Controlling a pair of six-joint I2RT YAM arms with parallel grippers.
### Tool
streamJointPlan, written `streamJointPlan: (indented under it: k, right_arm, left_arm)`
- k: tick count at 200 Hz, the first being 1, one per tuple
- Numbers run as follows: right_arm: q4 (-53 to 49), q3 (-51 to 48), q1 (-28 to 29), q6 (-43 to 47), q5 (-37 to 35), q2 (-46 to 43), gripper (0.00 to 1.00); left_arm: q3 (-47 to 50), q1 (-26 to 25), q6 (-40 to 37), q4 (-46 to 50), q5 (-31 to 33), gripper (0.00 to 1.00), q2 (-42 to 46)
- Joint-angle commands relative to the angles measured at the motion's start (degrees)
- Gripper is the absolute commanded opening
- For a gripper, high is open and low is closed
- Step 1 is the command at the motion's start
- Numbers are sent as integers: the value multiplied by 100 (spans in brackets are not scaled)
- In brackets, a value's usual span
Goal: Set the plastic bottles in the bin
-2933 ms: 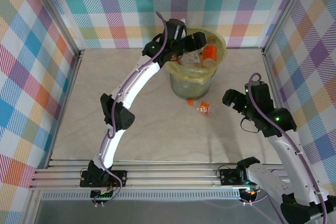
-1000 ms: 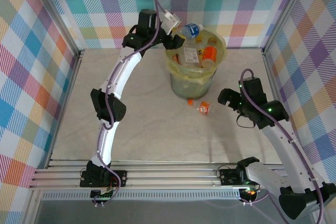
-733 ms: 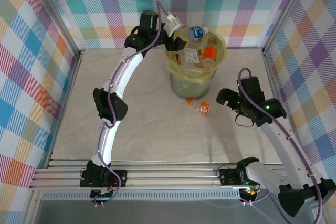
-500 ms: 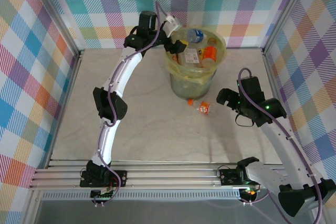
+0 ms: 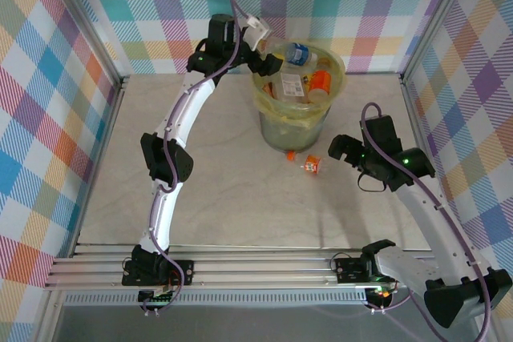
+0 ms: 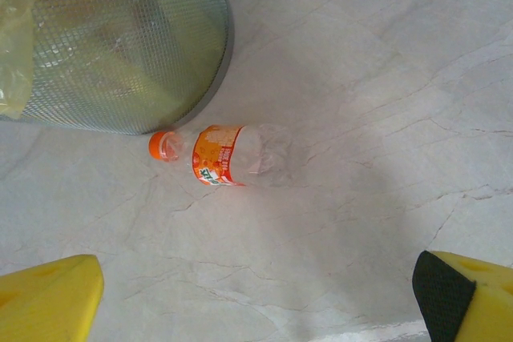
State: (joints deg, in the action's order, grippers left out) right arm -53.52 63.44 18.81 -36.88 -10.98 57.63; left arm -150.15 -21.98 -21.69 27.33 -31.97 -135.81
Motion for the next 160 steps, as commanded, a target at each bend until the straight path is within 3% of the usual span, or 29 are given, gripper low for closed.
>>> streamJointPlan:
  k: [1,31,66,160]
  right_arm:
    - [106,117,-19,5,140,29,100]
    - [138,116,-18,50,182,47,100]
    - [194,107,-18,54,210,75,100]
    - [201,72,-24,37,235,73,100]
  left_arm:
    - [-173,27,715,-370,453,96,354]
    - [-175,25,1351,-389,1091,94,524]
    - [-173,18,1935,-276,1757,77,565]
    - [-172,-217,1965,-182,1289,53,241]
